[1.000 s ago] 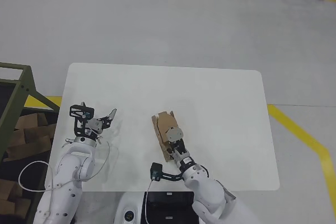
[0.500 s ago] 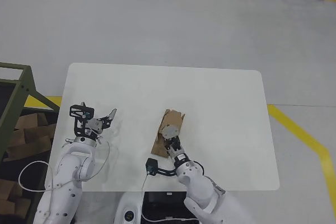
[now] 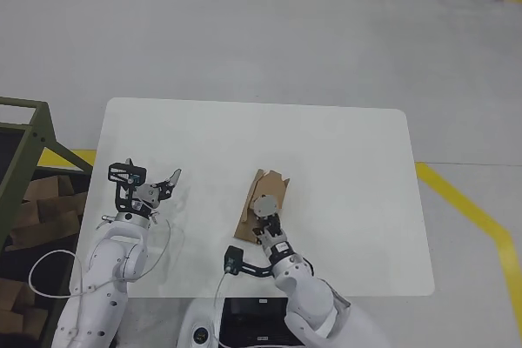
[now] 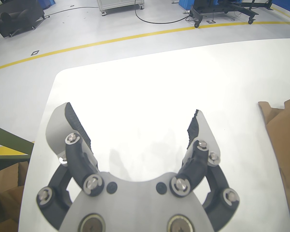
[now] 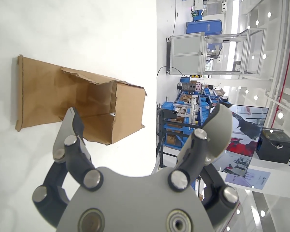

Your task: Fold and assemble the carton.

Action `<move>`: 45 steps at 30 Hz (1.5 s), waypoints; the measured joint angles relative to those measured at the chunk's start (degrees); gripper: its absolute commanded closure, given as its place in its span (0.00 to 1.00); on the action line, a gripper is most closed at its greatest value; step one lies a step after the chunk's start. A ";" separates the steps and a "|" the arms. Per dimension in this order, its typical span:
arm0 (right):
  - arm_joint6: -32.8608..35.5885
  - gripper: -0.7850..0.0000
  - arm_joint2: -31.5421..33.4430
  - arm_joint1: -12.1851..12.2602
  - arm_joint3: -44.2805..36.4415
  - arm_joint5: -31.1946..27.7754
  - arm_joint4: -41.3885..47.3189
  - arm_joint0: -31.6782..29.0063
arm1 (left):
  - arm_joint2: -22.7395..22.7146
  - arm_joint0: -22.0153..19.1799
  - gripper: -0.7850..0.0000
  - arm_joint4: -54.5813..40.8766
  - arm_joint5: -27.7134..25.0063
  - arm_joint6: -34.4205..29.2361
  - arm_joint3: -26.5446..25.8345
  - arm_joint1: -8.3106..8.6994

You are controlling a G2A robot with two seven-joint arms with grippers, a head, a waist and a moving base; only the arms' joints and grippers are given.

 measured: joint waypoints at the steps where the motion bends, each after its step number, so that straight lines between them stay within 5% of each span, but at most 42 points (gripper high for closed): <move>1: 1.06 0.00 -0.55 -0.41 0.65 -0.11 0.19 0.57 | 0.00 0.00 0.00 0.00 0.00 0.00 0.00 0.00; 10: 12.43 0.00 -5.40 -3.94 4.28 0.20 -1.85 4.17 | 0.00 0.00 0.00 0.00 0.00 0.00 0.00 0.00; 26: 22.64 0.00 -8.46 -9.38 12.36 3.08 -2.38 8.33 | 0.00 0.00 0.00 0.00 0.00 0.00 0.00 0.00; 33: 24.19 0.24 -7.98 -10.66 14.45 4.82 -3.31 8.14 | 0.00 0.00 0.00 0.00 0.00 0.00 0.00 0.00; 37: 24.23 0.49 -7.57 -11.32 15.60 5.25 -3.72 8.14 | 0.00 0.00 0.00 0.00 0.00 0.00 0.00 0.00; 45: 24.16 0.58 -6.82 -12.32 16.70 5.27 -4.54 7.68 | 0.00 0.00 0.00 0.00 0.00 0.00 0.00 0.00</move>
